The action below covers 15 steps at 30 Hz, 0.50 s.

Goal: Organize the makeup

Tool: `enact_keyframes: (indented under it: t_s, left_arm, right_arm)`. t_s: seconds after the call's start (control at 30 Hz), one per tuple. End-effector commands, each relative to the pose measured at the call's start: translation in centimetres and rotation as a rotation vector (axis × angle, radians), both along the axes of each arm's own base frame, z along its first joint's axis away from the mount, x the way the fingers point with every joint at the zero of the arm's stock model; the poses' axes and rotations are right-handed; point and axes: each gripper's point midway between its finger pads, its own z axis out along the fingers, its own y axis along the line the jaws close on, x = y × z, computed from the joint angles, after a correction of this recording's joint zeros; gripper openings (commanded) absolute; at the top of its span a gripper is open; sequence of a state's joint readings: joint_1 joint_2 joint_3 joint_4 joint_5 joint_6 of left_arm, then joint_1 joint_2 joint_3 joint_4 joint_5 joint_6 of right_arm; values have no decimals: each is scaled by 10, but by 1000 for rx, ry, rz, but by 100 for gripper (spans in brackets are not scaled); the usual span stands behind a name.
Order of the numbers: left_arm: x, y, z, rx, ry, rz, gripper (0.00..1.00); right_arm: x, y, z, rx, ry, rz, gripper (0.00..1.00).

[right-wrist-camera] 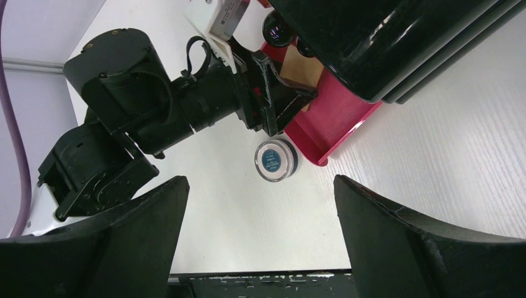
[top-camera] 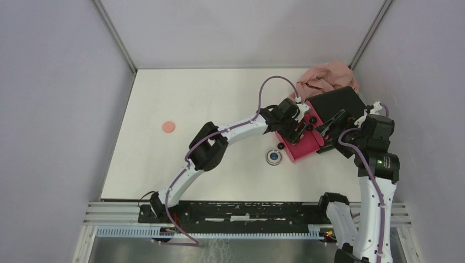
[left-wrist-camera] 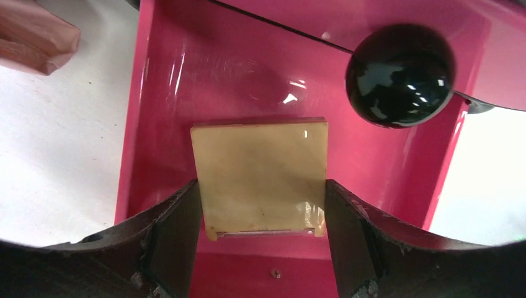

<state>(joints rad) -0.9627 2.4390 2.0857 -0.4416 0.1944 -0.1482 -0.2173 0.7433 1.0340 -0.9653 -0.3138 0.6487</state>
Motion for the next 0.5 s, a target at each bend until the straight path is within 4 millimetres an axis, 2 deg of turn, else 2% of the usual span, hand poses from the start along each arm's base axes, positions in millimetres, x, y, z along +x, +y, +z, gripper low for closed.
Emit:
enact_keyframes:
  t_s: [0.0, 0.1, 0.23, 0.37, 0.47]
  left_arm:
    - [6, -17, 22, -52, -77, -68, 73]
    - [9, -20, 23, -57, -83, -60, 76]
    - [9, -20, 33, -70, -87, -51, 100]
    - [3, -18, 49, -84, -99, -66, 99]
    - [-2, -13, 70, -104, -109, -69, 99]
  right_arm:
    - [2, 0, 18, -22, -51, 14, 94]
    - [3, 1, 18, -16, -47, 23, 94]
    - [5, 1, 20, -15, -52, 21, 94]
    - [7, 1, 19, -14, -52, 18, 94]
    - [7, 1, 18, -14, -50, 17, 94]
